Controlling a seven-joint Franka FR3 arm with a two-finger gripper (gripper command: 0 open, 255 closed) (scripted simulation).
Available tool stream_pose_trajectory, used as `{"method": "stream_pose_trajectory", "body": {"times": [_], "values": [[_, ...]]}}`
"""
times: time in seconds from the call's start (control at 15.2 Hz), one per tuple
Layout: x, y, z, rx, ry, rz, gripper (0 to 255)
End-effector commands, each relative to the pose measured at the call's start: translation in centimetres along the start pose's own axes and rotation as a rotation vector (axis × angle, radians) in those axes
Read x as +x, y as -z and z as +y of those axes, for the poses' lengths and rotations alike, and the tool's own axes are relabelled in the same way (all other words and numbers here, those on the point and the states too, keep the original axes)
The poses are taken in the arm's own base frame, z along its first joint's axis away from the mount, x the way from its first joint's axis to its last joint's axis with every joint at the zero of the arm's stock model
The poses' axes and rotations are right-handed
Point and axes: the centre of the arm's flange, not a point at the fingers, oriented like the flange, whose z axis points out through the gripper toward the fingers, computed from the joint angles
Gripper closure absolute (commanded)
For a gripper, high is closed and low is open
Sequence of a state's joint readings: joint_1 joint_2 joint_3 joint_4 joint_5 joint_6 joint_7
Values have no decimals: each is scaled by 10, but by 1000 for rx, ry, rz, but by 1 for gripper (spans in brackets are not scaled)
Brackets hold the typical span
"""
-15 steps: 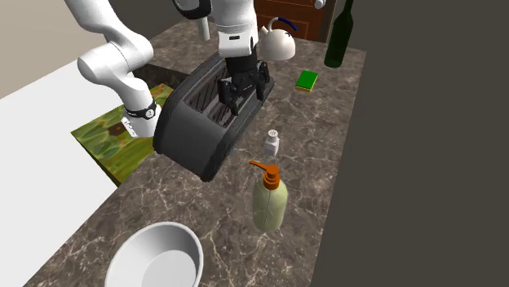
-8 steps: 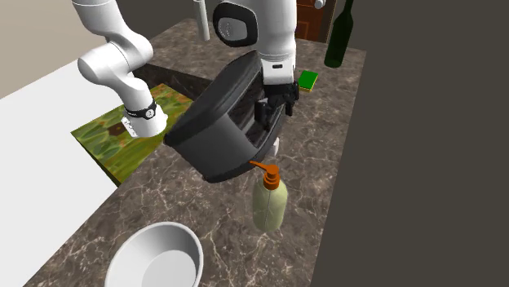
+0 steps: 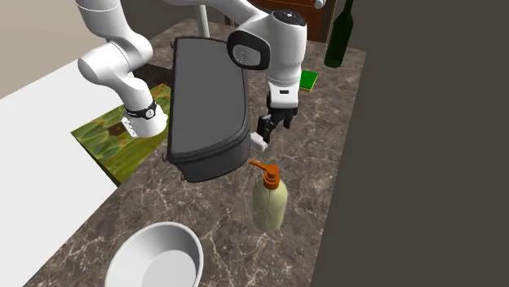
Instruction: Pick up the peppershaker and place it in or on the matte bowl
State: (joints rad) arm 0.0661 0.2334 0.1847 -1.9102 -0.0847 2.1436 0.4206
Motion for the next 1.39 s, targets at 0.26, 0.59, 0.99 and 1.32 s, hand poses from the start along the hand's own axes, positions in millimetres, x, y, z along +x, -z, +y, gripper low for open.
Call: {"method": "stream_pose_trajectory", "body": {"times": [0.26,0.59,0.99,1.32], "values": [[-4,-16,1,-13,-2,-28,0],[-4,-16,1,-13,-2,-28,255],[-4,-16,1,-13,-2,-28,255],[-23,-17,3,-11,31,12,0]]}}
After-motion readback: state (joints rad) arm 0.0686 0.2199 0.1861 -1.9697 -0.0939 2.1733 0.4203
